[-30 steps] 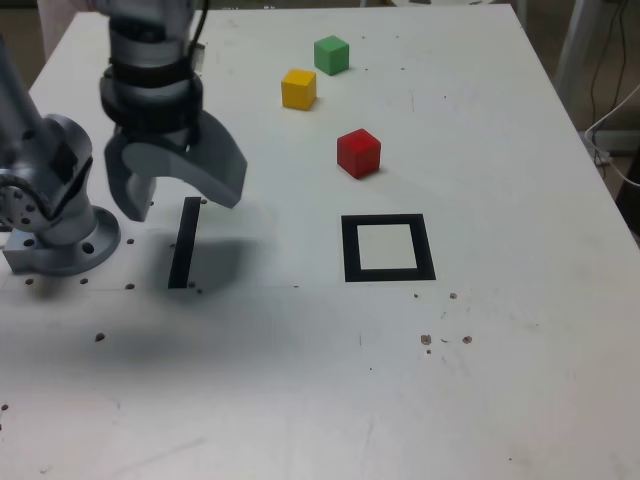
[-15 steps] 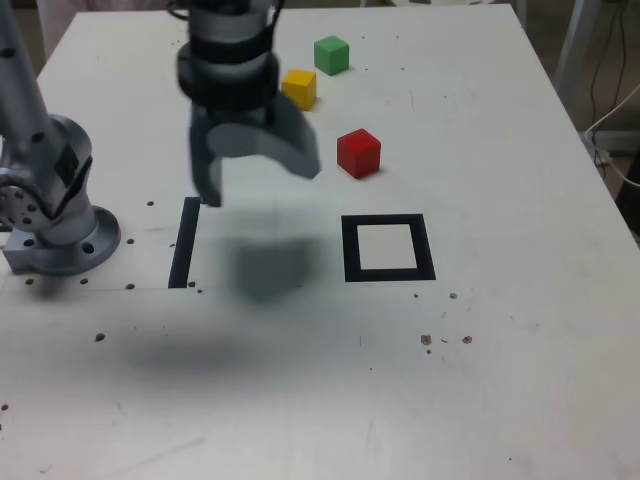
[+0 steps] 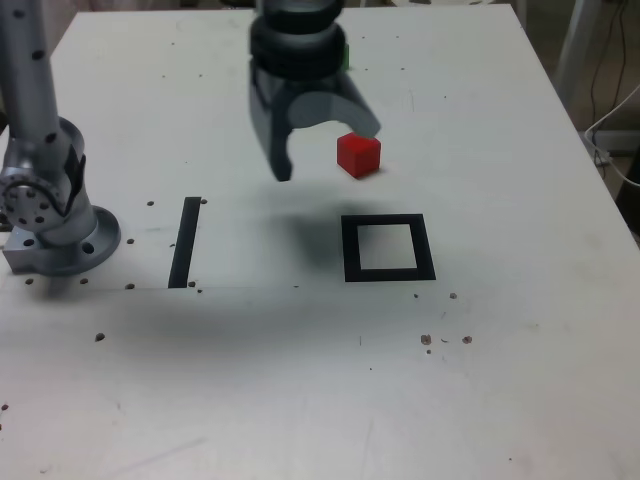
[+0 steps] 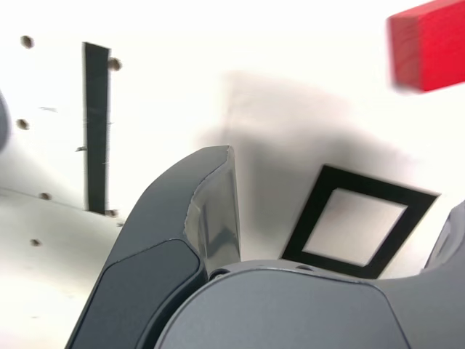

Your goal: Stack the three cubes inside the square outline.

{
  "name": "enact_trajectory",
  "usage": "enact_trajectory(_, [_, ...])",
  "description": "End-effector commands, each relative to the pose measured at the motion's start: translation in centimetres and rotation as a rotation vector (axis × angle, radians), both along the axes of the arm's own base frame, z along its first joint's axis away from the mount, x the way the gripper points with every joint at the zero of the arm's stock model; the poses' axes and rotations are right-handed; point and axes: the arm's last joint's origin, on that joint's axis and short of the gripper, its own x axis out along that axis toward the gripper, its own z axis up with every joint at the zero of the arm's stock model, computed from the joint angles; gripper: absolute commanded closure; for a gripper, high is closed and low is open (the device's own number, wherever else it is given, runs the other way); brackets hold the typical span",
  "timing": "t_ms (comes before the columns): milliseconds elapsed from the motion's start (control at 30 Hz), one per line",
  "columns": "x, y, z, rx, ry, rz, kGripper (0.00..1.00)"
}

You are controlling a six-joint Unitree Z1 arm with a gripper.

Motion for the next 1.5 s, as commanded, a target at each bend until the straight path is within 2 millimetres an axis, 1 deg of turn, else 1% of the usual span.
enact_trajectory(0, [0.9, 0.8, -0.4, 0.001, 0.007, 0.021, 0.01])
enact_trajectory(200, [3.0, 3.0, -1.8, -0.009, 0.034, 0.066, 0.01])
enact_trajectory(600, [5.5, 7.1, -4.6, -0.027, 0.080, 0.121, 0.02])
enact_trajectory(767, [6.2, 8.4, -5.4, -0.038, 0.089, 0.129, 0.05])
enact_trajectory(933, [6.7, 9.0, -5.6, -0.058, 0.094, 0.125, 0.10])
enact_trajectory(1033, [7.0, 9.1, -5.7, -0.070, 0.100, 0.122, 0.16])
enact_trajectory(1100, [7.2, 9.1, -5.7, -0.077, 0.105, 0.120, 0.23])
enact_trajectory(1200, [7.3, 9.2, -5.7, -0.084, 0.112, 0.119, 0.35])
enact_trajectory(1367, [7.4, 9.2, -5.7, -0.087, 0.112, 0.108, 0.59])
enact_trajectory(1433, [7.4, 9.2, -5.6, -0.088, 0.108, 0.100, 0.65])
enact_trajectory(1467, [7.4, 9.2, -5.6, -0.089, 0.107, 0.098, 0.67])
